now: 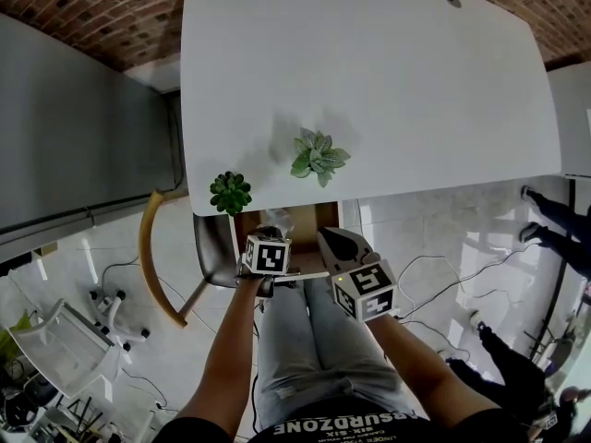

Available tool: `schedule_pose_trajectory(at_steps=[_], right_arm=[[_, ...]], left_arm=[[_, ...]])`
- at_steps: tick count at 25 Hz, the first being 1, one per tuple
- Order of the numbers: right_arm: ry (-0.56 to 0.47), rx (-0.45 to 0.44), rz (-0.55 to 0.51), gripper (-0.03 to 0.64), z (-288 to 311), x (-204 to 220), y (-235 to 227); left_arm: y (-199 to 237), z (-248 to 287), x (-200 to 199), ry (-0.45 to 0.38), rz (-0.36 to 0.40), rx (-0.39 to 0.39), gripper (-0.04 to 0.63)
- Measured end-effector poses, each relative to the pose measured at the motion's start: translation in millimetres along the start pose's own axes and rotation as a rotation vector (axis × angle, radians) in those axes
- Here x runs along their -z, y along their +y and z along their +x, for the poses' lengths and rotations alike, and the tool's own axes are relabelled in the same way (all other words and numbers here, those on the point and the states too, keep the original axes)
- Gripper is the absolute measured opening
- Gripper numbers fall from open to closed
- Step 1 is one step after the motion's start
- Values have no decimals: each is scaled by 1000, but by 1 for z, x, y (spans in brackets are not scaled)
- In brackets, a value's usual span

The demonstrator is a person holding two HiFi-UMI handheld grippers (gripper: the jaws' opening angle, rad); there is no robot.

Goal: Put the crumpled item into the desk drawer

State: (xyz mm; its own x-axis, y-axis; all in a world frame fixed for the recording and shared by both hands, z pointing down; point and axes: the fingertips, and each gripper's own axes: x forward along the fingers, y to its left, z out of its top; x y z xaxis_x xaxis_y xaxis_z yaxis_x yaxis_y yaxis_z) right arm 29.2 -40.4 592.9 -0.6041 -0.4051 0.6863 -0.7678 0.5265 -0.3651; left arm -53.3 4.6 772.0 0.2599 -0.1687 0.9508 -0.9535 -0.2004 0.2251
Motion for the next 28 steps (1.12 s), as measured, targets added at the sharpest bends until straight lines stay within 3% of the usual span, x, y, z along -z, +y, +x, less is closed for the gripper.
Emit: schedule_pose_trajectory(at_steps=[14,28], right_arm=[[12,4,10,-2,6,13,-7],[7,14,24,-2,13,15,-13]], left_arm=[[3,24,13,55,27,8,11],[10,46,17,116,-31,46,11]])
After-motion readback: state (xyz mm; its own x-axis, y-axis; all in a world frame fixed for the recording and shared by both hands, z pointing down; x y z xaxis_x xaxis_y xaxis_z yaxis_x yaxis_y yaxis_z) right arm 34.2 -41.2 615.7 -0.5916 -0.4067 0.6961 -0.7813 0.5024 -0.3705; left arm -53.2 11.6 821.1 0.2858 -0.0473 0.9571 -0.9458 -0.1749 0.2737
